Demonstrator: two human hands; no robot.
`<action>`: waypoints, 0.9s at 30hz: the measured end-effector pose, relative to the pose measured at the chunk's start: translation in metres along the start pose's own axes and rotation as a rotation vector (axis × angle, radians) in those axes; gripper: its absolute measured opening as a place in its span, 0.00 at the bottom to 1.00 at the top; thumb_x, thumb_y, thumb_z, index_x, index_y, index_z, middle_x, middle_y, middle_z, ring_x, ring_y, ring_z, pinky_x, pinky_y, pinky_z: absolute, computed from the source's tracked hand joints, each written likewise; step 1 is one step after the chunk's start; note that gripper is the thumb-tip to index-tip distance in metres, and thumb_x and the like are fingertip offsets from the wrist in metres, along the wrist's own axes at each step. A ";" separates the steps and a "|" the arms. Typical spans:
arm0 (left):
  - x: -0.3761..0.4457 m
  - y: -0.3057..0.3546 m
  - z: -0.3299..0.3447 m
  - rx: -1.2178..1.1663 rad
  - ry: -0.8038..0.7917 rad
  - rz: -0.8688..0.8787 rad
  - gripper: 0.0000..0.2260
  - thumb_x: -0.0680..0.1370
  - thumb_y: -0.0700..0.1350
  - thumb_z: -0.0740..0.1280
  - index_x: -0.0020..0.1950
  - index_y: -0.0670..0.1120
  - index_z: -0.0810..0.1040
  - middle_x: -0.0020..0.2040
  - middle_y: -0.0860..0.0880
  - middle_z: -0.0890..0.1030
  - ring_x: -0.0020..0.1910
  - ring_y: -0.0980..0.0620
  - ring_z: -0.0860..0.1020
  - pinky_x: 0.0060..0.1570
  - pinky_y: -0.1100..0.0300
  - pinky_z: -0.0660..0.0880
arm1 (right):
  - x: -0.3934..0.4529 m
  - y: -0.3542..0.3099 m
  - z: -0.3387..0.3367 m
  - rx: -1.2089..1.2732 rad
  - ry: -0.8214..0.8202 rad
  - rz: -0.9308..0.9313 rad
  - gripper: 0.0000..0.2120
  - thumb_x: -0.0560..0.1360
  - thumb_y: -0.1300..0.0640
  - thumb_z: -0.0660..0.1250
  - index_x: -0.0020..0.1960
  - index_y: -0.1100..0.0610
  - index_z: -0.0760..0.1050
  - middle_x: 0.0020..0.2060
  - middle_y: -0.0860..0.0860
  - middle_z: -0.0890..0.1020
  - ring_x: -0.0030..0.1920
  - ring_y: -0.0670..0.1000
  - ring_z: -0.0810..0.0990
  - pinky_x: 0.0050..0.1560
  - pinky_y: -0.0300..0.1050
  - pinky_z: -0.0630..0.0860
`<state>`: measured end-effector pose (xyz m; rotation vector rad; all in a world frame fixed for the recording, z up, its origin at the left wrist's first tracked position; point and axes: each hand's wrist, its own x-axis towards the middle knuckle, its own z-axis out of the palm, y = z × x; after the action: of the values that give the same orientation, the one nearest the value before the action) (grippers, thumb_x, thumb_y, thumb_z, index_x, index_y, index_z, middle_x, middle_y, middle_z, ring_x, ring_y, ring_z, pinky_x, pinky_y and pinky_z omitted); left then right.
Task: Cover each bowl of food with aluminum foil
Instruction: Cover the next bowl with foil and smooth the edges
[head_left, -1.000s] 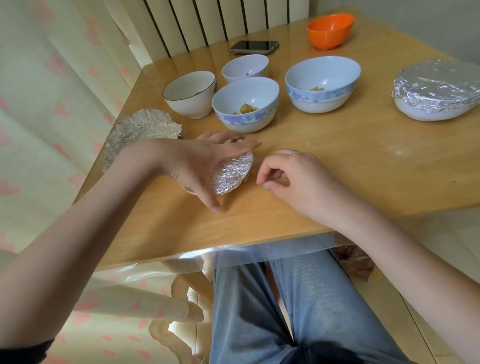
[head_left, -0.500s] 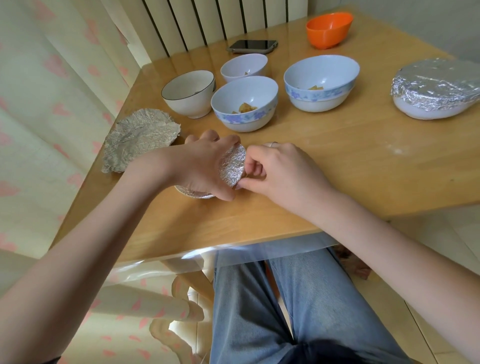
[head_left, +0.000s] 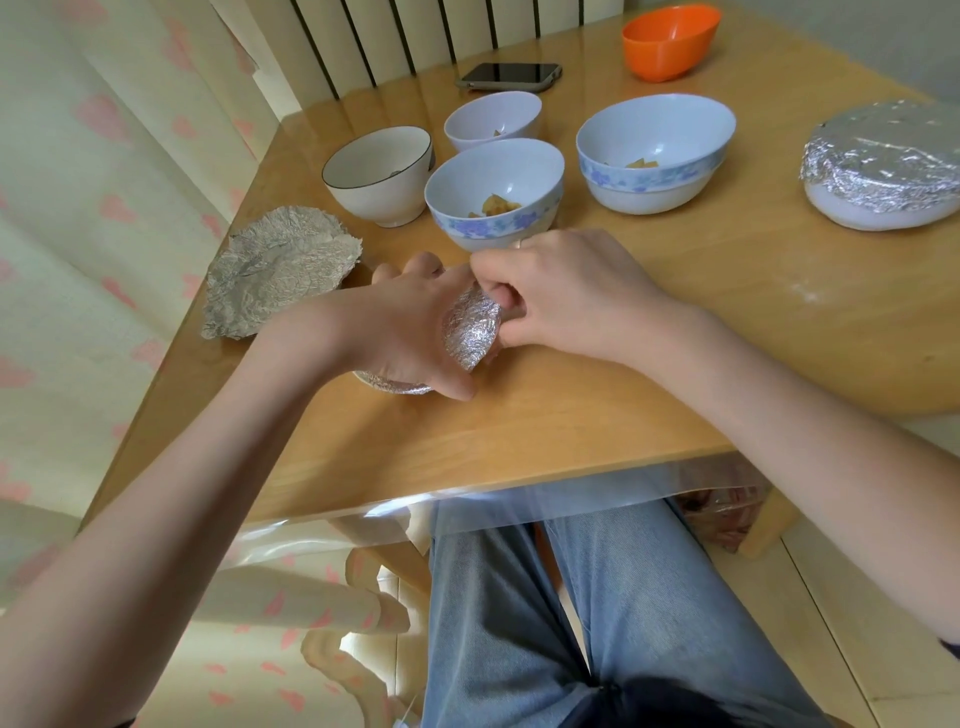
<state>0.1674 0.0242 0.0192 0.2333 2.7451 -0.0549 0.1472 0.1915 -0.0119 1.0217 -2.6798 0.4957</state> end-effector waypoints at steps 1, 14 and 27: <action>-0.001 0.000 -0.001 -0.007 -0.001 -0.003 0.42 0.62 0.59 0.73 0.72 0.61 0.55 0.65 0.52 0.61 0.64 0.46 0.62 0.58 0.48 0.70 | 0.000 0.000 0.002 0.010 -0.007 -0.005 0.13 0.67 0.52 0.69 0.40 0.50 0.64 0.33 0.45 0.73 0.38 0.52 0.72 0.35 0.45 0.60; -0.008 0.008 -0.005 0.001 -0.087 -0.168 0.61 0.50 0.78 0.64 0.73 0.69 0.30 0.81 0.49 0.41 0.78 0.38 0.40 0.73 0.33 0.49 | -0.024 0.006 0.010 0.327 0.033 0.087 0.20 0.74 0.55 0.70 0.65 0.45 0.74 0.54 0.45 0.80 0.42 0.42 0.74 0.50 0.46 0.76; -0.005 0.002 0.010 -0.189 0.114 0.013 0.34 0.71 0.58 0.70 0.73 0.66 0.57 0.72 0.55 0.60 0.72 0.46 0.56 0.58 0.54 0.58 | -0.034 -0.007 0.026 0.519 0.031 0.217 0.25 0.74 0.61 0.70 0.69 0.52 0.71 0.52 0.56 0.84 0.49 0.53 0.82 0.56 0.47 0.76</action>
<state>0.1757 0.0250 0.0122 0.2074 2.8376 0.2274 0.1744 0.1968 -0.0450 0.8197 -2.7062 1.2879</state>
